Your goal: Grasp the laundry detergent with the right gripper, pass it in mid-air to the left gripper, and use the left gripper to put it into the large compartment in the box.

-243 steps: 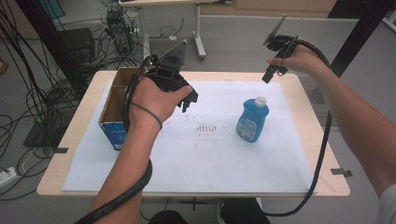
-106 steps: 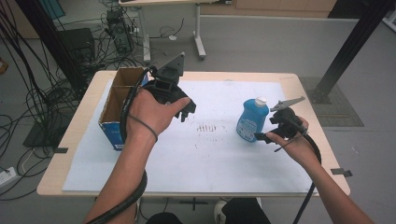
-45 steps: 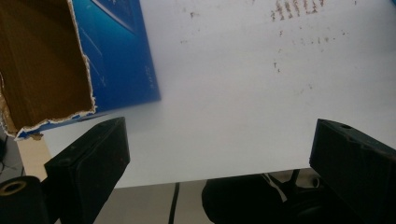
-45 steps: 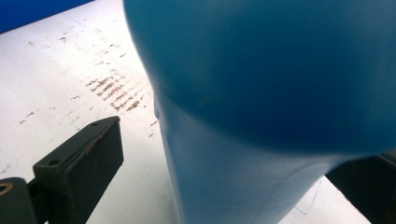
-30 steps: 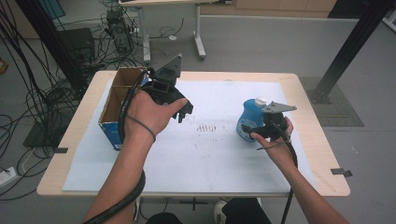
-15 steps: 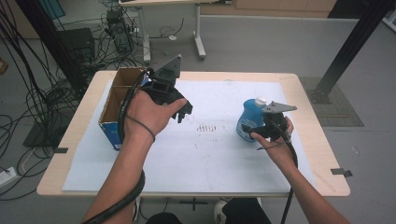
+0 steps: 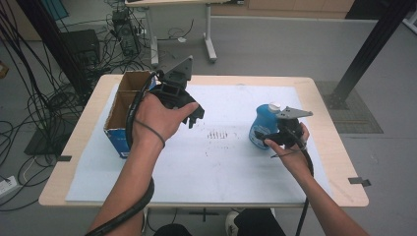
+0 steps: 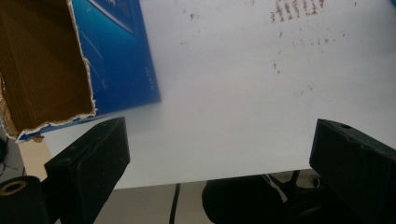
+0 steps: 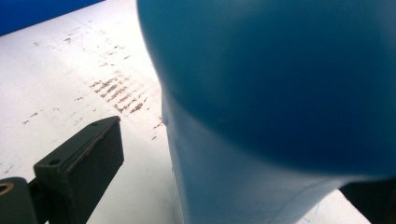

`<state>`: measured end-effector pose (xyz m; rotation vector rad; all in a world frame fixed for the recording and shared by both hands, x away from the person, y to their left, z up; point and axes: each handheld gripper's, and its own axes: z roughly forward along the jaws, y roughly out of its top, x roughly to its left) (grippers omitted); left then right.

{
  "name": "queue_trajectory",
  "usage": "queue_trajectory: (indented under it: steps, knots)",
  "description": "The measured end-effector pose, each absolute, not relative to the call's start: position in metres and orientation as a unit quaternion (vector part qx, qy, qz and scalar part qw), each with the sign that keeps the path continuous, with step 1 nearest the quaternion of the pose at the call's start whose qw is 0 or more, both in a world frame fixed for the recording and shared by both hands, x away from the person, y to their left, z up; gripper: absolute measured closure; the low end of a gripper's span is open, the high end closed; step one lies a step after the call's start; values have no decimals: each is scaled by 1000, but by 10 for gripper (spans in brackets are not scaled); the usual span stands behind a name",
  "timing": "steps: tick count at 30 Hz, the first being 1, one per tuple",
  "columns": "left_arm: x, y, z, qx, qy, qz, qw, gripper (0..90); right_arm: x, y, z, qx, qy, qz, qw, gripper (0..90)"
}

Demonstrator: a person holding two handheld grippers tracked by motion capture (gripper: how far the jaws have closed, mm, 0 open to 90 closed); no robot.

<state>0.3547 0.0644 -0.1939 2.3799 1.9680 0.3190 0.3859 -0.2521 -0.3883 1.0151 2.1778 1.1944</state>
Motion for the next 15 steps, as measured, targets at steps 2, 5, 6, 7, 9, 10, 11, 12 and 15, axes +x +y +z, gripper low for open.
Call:
queue_trajectory:
  steps: [2,5,6,7,9,10,11,12,15]
  knots:
    - [355,64,-194,766,634,103,18,54,386,-252,-388,369,789,434,227,23]
    - [355,65,-194,767,633,103,18,54,386,-252,-388,369,790,435,227,23]
    - [355,65,-194,767,633,103,18,54,386,-252,-388,368,789,436,227,24]
    - [355,65,-193,767,633,102,18,54,386,-252,-388,368,789,436,228,23]
    - [355,65,-193,766,634,103,18,54,385,-251,-388,368,789,437,228,23]
    - [355,65,-193,767,633,104,19,54,385,-251,-388,368,789,437,228,23]
    - [355,65,-193,766,634,103,19,54,385,-251,-388,367,789,437,227,23]
    - [354,65,-192,766,634,104,19,54,385,-251,-388,367,789,437,227,23]
    - [354,66,-192,766,634,104,20,54,385,-250,-389,367,790,436,227,23]
